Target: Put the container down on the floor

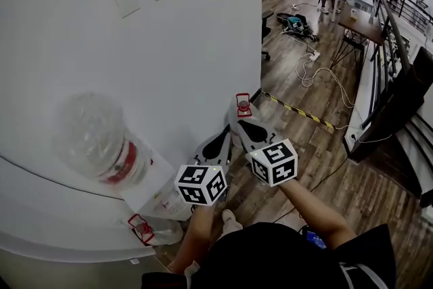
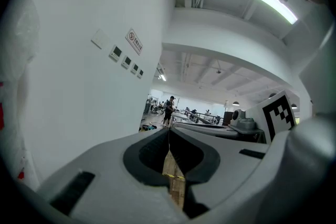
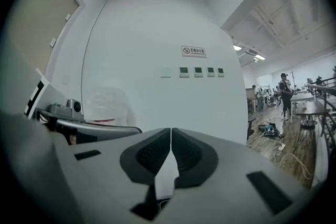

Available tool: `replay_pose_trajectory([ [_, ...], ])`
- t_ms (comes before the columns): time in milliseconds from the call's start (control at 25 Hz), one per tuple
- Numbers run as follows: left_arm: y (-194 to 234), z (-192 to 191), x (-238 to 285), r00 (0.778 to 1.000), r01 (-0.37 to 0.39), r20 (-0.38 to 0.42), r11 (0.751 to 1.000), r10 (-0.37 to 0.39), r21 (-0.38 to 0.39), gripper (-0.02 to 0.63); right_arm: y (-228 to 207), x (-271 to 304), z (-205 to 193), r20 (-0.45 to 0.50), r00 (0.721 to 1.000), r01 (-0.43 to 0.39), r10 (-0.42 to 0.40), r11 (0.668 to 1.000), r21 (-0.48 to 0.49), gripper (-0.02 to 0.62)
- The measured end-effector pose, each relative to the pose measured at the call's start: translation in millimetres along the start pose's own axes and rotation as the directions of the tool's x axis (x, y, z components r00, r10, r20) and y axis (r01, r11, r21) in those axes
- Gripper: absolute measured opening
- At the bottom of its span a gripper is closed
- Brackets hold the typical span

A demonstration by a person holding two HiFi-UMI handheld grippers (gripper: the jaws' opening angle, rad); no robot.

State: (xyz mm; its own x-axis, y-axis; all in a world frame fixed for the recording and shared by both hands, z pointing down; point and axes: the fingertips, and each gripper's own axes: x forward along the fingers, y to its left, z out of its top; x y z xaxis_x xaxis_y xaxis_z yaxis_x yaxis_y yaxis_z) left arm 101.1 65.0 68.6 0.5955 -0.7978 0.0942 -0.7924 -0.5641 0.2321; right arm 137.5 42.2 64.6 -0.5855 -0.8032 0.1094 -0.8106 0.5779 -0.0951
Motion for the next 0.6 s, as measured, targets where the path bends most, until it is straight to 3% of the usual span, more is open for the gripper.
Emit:
replay_pose_trajectory([
  [600, -38.6, -11.1, -18.3, 0.999, -0.031, 0.019, 0.999, 0.030, 0.011, 0.020, -2.7, -44.1, -2.7, 0.011, 1.000, -0.015, 0.015, 0.999, 0.030, 0.029],
])
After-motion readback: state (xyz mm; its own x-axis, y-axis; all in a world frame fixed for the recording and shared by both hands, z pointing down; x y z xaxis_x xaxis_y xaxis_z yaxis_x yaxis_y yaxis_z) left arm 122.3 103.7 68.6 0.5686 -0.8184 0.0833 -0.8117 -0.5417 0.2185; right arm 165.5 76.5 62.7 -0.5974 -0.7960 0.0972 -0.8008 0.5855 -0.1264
